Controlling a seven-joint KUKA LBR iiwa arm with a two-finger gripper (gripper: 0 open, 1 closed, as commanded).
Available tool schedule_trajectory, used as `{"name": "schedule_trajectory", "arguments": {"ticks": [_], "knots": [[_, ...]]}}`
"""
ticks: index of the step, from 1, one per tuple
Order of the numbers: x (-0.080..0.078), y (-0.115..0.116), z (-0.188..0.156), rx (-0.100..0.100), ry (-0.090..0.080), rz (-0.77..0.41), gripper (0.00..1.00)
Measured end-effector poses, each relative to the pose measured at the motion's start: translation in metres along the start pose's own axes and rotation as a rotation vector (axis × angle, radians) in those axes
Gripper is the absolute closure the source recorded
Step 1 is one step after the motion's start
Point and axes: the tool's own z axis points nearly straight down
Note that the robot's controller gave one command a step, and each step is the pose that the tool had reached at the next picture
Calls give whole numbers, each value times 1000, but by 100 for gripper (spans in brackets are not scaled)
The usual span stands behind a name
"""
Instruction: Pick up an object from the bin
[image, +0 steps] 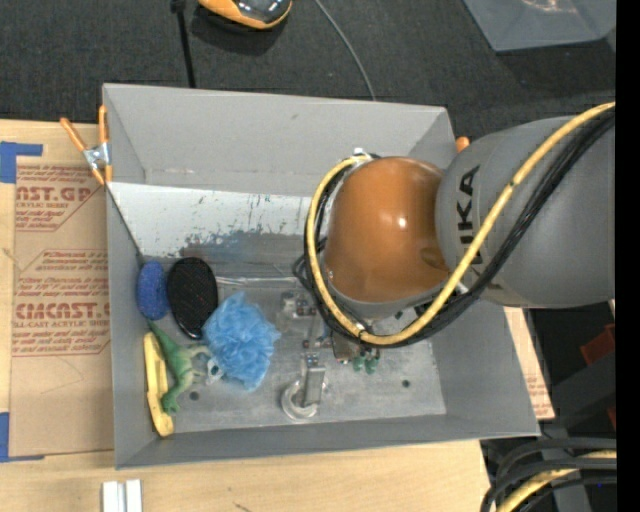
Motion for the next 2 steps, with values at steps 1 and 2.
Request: {"name": "schedule_trajectory", "arguments": {"ticks": [1, 2], "knots": [[-2, -1, -4, -1, -8, 1, 0], [-25, 12, 22, -2, -8, 51, 0]]}}
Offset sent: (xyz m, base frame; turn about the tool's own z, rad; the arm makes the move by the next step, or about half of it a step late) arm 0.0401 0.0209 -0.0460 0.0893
